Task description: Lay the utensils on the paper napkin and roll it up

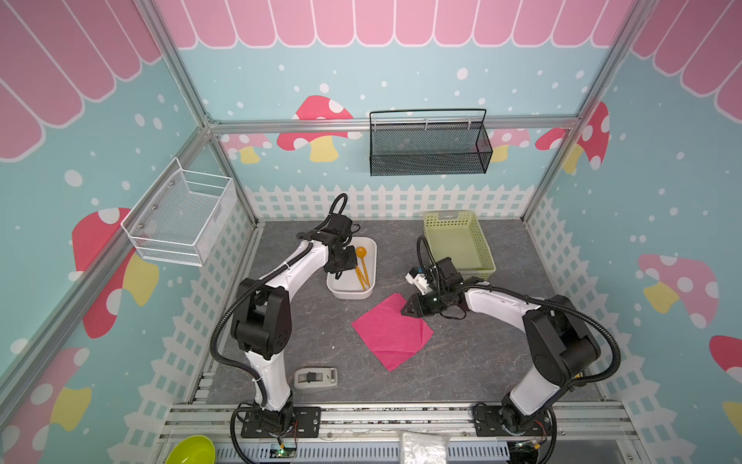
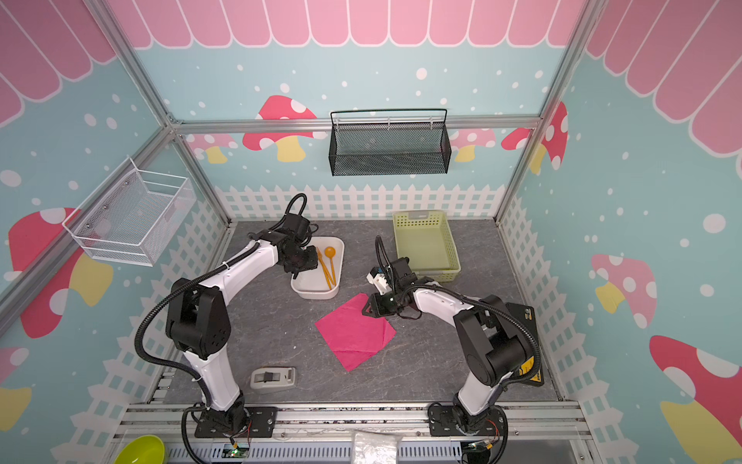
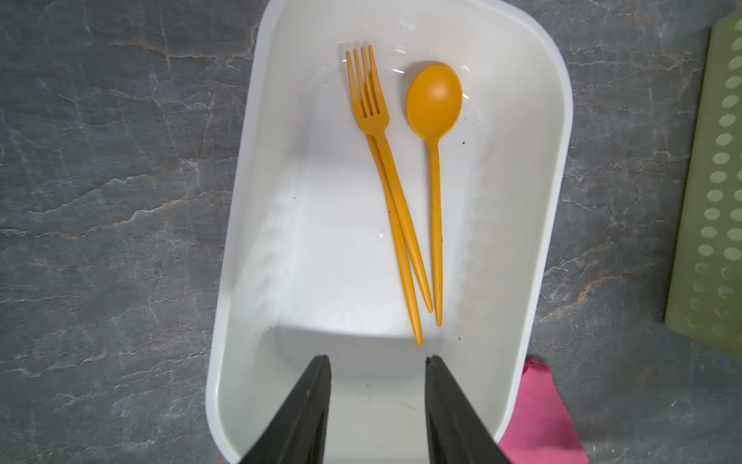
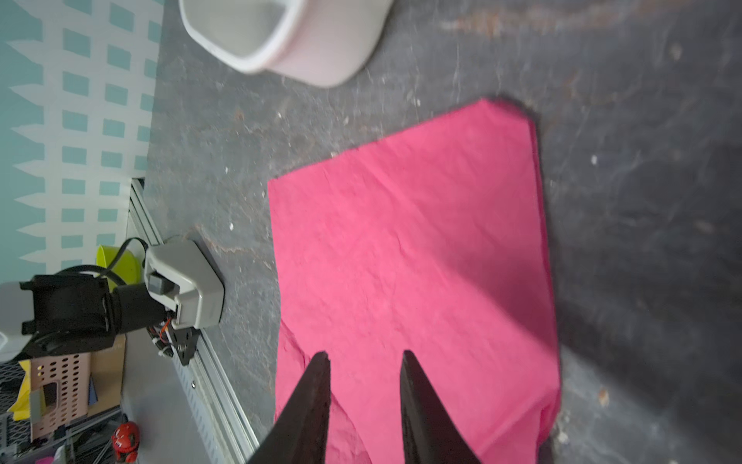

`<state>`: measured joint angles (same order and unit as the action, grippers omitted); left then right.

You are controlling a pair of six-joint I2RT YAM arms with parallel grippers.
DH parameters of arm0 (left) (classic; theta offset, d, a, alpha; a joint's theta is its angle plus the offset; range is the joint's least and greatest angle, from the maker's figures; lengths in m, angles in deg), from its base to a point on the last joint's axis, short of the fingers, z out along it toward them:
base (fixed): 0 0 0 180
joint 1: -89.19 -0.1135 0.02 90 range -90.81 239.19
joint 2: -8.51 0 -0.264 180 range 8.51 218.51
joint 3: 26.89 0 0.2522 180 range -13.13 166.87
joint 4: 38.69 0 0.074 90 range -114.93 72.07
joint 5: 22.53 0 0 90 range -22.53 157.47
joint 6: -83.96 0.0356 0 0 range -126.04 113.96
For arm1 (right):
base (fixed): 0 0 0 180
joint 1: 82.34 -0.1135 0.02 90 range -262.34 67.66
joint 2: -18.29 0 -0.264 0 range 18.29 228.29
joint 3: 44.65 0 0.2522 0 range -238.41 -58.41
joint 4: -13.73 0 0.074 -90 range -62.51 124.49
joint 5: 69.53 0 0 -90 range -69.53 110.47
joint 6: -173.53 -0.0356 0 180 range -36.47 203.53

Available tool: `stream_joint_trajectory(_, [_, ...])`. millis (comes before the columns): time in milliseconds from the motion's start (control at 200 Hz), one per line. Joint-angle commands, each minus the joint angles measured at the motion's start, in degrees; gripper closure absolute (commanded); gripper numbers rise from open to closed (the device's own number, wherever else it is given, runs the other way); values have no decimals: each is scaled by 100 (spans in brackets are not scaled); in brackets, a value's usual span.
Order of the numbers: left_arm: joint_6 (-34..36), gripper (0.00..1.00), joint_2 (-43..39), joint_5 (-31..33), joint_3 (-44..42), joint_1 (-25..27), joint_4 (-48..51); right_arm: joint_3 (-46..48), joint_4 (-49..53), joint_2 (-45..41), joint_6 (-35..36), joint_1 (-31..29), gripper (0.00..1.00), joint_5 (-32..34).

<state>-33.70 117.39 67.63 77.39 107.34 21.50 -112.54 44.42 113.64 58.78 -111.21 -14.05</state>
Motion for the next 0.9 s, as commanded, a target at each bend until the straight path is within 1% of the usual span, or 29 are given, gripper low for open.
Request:
stream_joint_trajectory(0, [33,59,124,-18,203,40,54,276,374,-136,43,-18,68,-5])
stream_joint_trajectory(310, [24,59,125,-21,194,57,59,517,639,15,218,-13,67,572])
stream_joint_trajectory(535, [16,59,147,-35,223,65,64,375,963,88,404,3,67,1123])
stream_joint_trajectory(896, [24,59,307,-67,382,110,111,169,1239,196,625,91,67,1558])
